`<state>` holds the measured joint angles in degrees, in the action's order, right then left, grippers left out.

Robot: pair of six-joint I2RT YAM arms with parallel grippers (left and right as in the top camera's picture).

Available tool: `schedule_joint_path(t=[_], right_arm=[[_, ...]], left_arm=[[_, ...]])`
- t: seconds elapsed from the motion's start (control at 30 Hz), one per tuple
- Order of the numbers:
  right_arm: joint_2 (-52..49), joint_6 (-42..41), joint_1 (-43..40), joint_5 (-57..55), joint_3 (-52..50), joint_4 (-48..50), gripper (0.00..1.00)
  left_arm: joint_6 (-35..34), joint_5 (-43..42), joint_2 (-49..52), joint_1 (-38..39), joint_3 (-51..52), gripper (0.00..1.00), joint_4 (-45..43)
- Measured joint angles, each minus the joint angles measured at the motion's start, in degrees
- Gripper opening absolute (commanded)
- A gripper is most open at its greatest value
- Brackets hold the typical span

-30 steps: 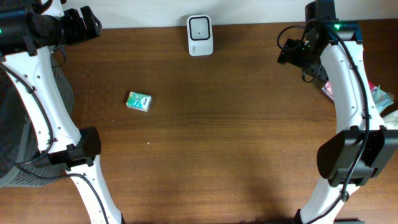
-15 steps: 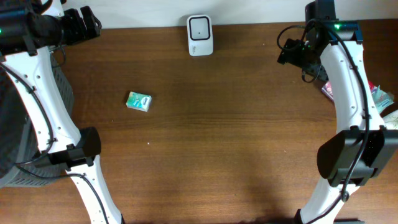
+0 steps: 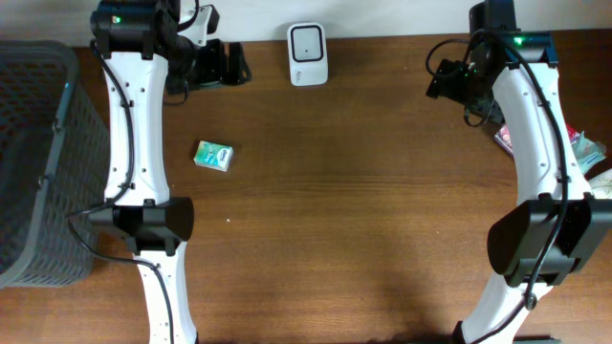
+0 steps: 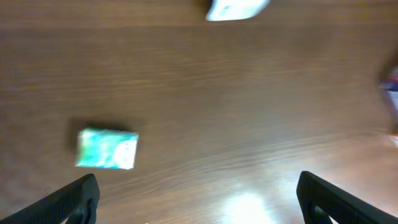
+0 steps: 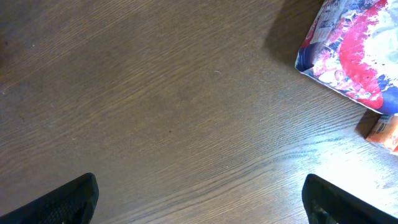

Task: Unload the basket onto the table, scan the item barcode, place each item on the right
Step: 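Reach the left gripper to the small green tissue pack and grasp it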

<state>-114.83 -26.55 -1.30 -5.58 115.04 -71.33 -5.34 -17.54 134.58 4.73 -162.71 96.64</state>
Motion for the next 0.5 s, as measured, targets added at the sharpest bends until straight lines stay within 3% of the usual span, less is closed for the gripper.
schedule_joint_path(t=[0.13,0.3,0.4,0.47,0.5], right_arm=[[0.0,0.0,0.0,0.0,0.0,0.0,0.99],[0.0,0.0,0.0,0.0,0.0,0.1,0.98],[0.0,0.0,0.0,0.0,0.0,0.0,0.98],[0.0,0.0,0.0,0.0,0.0,0.0,0.99],[0.0,0.0,0.0,0.0,0.0,0.0,0.99]], left_arm=[[-5.4,9.0,0.0,-0.2,12.9,0.9,-1.7],[-12.5,15.9,0.0,-0.3,29.4,0.88,-13.7],[-13.8,16.6,0.0,-0.3,35.2,0.8,-16.6],[-10.3,16.5,0.0,0.0,38.3,0.79,-19.6],[-7.3,16.5,0.0,0.8,40.5,0.73,-20.3]])
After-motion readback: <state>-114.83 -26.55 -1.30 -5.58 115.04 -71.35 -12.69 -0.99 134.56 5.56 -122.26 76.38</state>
